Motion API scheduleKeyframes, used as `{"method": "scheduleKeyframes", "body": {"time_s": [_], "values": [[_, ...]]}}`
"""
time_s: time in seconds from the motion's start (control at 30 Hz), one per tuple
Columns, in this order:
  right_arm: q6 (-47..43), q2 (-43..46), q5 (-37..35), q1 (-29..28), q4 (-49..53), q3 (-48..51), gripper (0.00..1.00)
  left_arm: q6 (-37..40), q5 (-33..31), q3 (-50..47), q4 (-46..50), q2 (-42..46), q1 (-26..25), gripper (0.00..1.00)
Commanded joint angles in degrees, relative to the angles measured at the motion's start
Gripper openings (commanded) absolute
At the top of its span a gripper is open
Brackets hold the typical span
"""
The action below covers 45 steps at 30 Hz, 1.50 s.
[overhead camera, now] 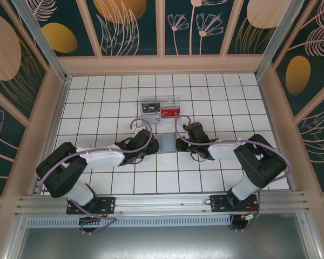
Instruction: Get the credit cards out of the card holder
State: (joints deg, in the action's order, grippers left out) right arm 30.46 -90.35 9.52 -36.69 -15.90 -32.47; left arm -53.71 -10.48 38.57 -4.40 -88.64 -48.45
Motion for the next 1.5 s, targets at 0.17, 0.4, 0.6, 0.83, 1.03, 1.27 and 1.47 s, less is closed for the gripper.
{"method": "scheduleKeyframes", "body": {"time_s": [0.17, 0.4, 0.6, 0.83, 1.03, 1.27, 1.47], "values": [[0.30, -0.27, 0.59, 0.40, 0.52, 0.12, 0.09, -0.17, 0.85, 0.23, -0.65, -1.89, 0.00, 0.54], [0.30, -0.40, 0.76, 0.39, 0.52, 0.04, 0.09, 0.05, 1.77, 0.70, -1.40, -1.65, -0.03, 0.54], [0.32, -0.36, 0.85, 0.38, 0.52, 0.04, 0.09, -0.06, 0.66, 1.25, -0.13, -1.71, -0.07, 0.54], [0.33, -0.60, 0.85, 0.38, 0.52, -0.03, 0.09, -0.32, -0.68, 1.40, 0.89, -1.37, 0.00, 0.54], [0.30, -0.70, 0.94, 0.30, 0.52, -0.05, 0.09, -0.12, 0.84, 1.16, -1.11, -1.97, -0.02, 0.54], [0.30, -0.87, 1.03, 0.30, 0.52, -0.14, 0.09, 0.86, 3.83, 0.73, -4.55, -1.89, -0.07, 0.53], [0.30, -0.93, 1.03, 0.30, 0.60, -0.23, 0.09, 2.19, 7.76, 0.66, -8.04, -1.60, -0.12, 0.53]]}}
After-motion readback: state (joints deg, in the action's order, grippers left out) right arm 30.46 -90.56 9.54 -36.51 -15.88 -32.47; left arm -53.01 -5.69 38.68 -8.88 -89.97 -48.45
